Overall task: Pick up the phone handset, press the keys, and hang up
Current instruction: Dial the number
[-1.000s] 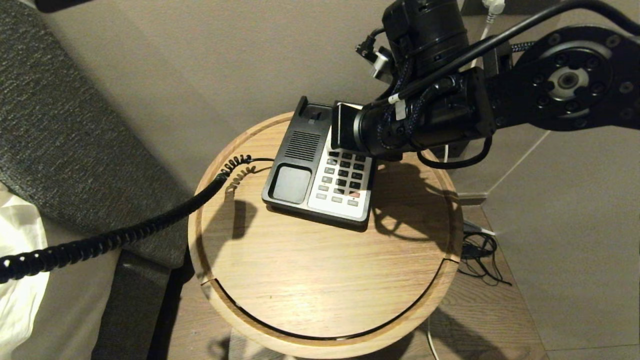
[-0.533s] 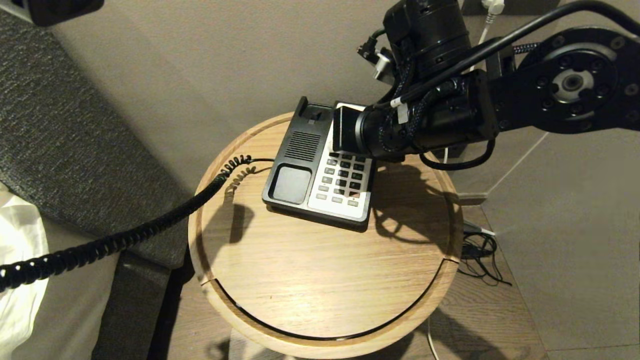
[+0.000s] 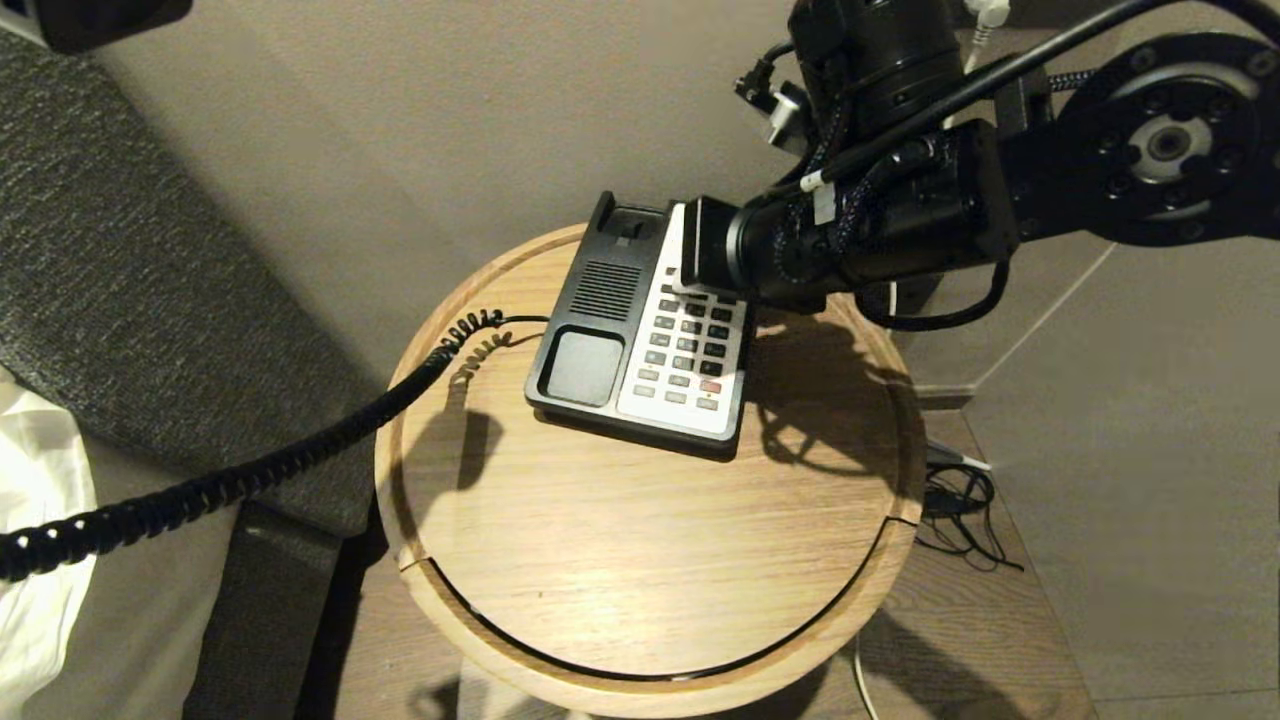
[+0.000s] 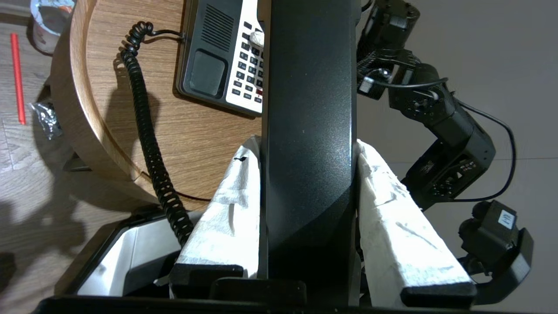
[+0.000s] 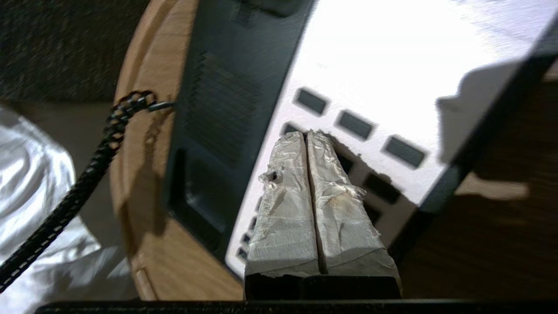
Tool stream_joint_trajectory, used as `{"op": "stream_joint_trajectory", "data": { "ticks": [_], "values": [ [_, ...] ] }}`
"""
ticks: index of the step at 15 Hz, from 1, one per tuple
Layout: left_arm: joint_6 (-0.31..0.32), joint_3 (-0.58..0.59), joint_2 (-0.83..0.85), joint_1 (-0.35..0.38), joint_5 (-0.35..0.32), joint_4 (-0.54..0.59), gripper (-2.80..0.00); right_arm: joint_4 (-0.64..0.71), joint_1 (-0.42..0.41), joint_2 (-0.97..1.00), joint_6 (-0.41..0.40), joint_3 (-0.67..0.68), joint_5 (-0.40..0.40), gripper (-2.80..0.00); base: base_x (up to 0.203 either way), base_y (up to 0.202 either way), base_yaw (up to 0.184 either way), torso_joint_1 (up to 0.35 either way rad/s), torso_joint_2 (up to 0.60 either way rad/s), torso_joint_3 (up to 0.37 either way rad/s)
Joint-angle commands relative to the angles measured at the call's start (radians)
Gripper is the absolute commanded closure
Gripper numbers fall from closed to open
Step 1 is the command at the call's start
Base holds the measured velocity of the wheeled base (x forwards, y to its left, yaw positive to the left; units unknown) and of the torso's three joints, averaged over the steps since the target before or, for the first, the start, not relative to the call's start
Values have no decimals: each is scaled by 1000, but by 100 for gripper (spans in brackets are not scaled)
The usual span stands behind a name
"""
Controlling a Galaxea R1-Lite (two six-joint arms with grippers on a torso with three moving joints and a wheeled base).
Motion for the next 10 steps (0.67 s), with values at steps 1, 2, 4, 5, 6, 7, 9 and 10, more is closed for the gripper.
{"op": "stream_joint_trajectory", "data": {
  "ticks": [1, 2, 4, 5, 6, 7, 9, 10],
  "values": [
    [-5, 1, -2, 2, 1, 6, 0, 0, 19, -31, 5, -2, 3, 0, 0, 0, 0, 0, 0, 0],
    [-4, 1, -2, 6, 1, 6, 0, 0, 23, -37, 5, -2, 3, 0, 0, 0, 0, 0, 0, 0],
    [-4, 1, -2, 8, -1, 6, 0, 10, 30, -50, 6, 2, 3, 0, 0, 0, 0, 0, 0, 0],
    [-4, 1, -2, 8, -1, 6, 0, 15, 32, -55, 10, 12, 2, 0, 0, 0, 0, 0, 0, 0],
    [-4, 1, -2, 8, -1, 6, 0, 32, 32, -59, 16, 18, 0, 0, 0, 0, 0, 0, 0, 0],
    [-4, 3, -2, 8, -1, 6, 0, 58, 32, -59, 18, 22, -2, 0, 0, 0, 0, 0, 0, 0],
    [-3, 3, -3, 8, -1, 6, 0, 77, 31, -55, 20, 32, -17, 0, 0, 0, 0, 0, 0, 0],
    [-4, 5, -3, 8, -1, 6, 0, 78, 31, -52, 20, 32, -18, 0, 0, 0, 0, 0, 0, 0]
  ]
}}
